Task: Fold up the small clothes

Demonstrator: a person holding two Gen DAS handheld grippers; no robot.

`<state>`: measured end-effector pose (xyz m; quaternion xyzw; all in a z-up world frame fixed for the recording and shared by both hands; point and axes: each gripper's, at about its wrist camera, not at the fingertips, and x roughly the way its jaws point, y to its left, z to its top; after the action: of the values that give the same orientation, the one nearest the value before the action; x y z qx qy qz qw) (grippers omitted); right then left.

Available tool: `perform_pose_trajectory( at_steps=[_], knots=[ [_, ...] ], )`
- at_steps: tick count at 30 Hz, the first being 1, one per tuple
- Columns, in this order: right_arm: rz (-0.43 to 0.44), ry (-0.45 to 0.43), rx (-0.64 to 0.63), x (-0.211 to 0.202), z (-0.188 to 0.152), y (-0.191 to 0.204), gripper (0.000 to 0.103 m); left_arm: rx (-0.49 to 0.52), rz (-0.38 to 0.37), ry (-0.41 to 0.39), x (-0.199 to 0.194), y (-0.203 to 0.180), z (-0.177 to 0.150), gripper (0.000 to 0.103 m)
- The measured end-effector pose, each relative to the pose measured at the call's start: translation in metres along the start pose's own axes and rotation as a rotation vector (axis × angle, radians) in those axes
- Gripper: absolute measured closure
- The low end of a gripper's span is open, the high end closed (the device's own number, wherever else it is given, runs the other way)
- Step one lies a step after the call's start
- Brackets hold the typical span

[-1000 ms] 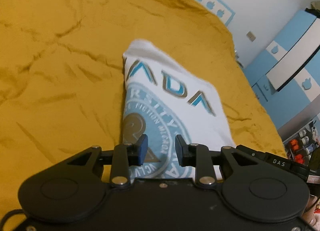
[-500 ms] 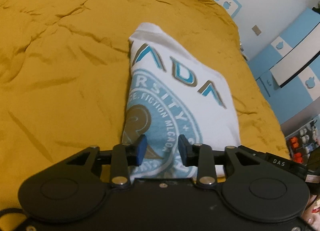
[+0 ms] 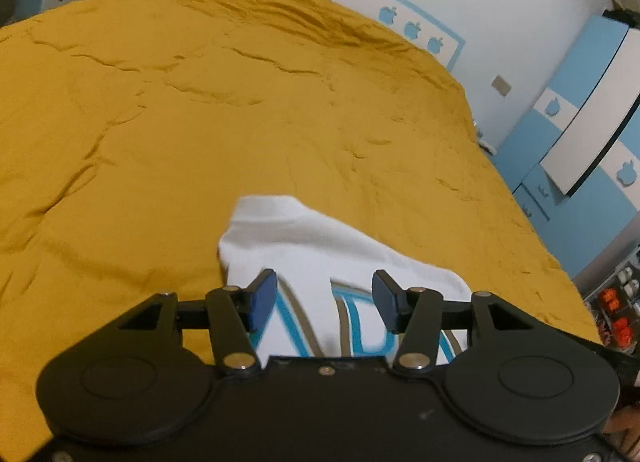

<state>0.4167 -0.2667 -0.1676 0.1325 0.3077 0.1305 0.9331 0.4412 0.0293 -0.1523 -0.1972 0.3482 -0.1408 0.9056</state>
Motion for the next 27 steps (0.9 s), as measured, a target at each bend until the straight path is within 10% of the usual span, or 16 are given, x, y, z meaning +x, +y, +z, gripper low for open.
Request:
perform_pose_trajectory(
  at_steps=[13,18,21,27],
  knots=[
    [-0.069,0.086,-0.014,0.062,0.005,-0.02,0.067,-0.105,0.062,0.102,0.088,0.034,0.01,0.05],
    [-0.094,0.06,-0.013,0.045,0.01,-0.01,0.066,-0.088,0.043,0.046,0.044,0.018,0.012,0.046],
    [-0.118,0.036,-0.045,0.024,0.014,0.005,0.065,-0.034,0.078,-0.015,0.0,0.001,0.002,0.018],
    [-0.166,-0.017,-0.126,-0.025,0.004,0.038,0.046,0.045,0.155,-0.051,-0.068,-0.031,-0.033,0.003]
  ],
)
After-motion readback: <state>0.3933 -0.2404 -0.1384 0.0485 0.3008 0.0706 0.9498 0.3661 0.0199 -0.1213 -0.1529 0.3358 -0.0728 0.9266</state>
